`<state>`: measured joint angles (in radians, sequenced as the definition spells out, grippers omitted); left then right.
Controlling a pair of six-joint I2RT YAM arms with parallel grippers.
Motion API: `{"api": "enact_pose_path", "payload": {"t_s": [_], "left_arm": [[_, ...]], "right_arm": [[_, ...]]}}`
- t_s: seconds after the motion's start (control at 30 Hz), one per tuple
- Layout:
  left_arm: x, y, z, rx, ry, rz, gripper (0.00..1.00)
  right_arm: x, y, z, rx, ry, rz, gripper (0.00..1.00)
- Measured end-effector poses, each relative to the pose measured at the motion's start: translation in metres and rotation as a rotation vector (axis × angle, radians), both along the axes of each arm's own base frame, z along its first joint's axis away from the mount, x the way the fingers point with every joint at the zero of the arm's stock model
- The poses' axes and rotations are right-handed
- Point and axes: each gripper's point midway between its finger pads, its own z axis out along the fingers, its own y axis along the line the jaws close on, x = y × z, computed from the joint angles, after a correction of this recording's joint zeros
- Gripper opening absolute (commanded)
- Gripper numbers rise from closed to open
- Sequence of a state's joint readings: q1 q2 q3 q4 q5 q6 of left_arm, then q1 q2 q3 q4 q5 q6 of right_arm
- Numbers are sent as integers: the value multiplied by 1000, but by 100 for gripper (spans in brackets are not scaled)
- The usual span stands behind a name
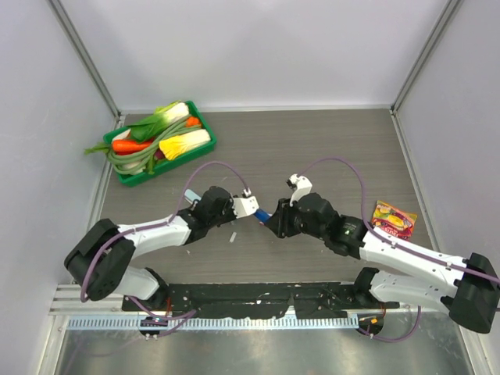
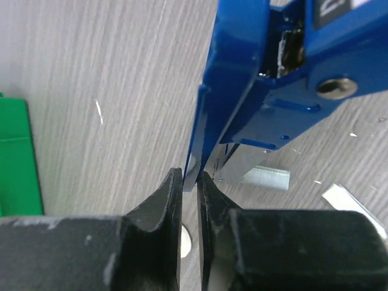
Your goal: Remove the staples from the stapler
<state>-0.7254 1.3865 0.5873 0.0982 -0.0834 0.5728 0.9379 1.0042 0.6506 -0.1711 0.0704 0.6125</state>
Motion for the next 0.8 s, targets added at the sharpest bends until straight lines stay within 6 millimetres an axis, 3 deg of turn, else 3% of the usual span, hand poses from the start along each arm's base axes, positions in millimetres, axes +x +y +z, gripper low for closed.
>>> {"api": "enact_pose_path", "payload": {"t_s": [0.27,0.63,0.7,0.8], "left_arm": [[9,-10,4,43,-96,-28,0],[14,0,12,86,-99,28,0],[16,4,16,95,-68,62,1],[23,12,30,68,-5,145,10]], "right_arm": [[-6,-11,-10,-20,-1,5,1],[4,-3,-7,-21,-44,16,1],[10,3,-1,-26,-59,15,1],[30,19,18,-30,-108,2,1]]}}
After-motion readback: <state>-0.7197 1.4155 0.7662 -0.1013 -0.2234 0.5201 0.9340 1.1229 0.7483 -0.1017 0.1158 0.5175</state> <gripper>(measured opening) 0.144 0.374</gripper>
